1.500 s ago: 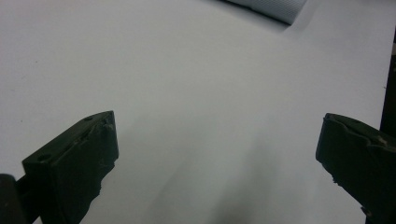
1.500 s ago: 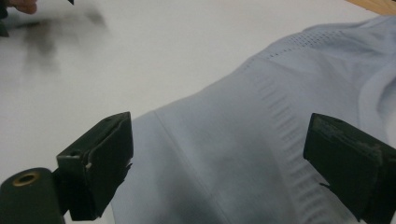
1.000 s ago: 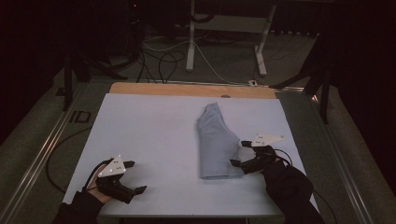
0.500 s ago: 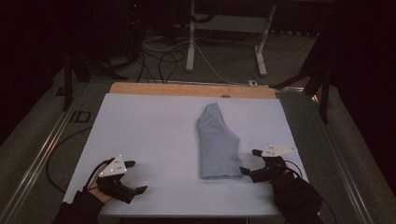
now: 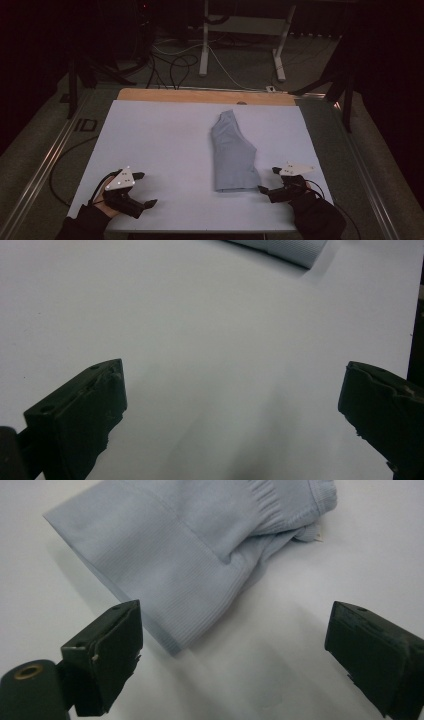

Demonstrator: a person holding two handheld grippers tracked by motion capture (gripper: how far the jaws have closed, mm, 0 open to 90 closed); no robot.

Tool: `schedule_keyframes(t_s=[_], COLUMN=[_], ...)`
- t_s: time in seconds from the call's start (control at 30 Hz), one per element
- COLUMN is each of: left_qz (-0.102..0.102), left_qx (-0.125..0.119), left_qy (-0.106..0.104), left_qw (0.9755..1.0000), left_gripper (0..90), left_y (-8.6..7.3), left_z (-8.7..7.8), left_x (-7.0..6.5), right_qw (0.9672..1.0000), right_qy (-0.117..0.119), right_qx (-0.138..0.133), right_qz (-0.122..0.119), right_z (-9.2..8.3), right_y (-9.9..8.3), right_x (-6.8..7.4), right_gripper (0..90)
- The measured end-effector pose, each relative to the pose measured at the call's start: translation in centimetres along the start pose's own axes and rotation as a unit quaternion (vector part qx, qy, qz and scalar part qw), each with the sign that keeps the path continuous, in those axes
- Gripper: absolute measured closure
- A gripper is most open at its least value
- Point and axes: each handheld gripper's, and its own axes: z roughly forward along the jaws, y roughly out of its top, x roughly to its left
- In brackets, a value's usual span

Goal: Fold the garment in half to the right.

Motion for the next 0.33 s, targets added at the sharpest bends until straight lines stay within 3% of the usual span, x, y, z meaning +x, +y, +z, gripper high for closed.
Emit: schedule_keyframes(t_s=[0.33], left_qz=[0.001], left_qx=[-0.001], left_qy=[0.001], left_qw=[1.0000], left_gripper=[0.5], left_y=[0.02], left_z=[-0.06], left_x=[-0.01], right_qw=[1.0000], right_qy=[-0.002], right_qx=[0.002], right_qz=[0.005], right_z=[0.15], right_y=[-0.15], right_x=[-0.19], right_gripper=[8.6])
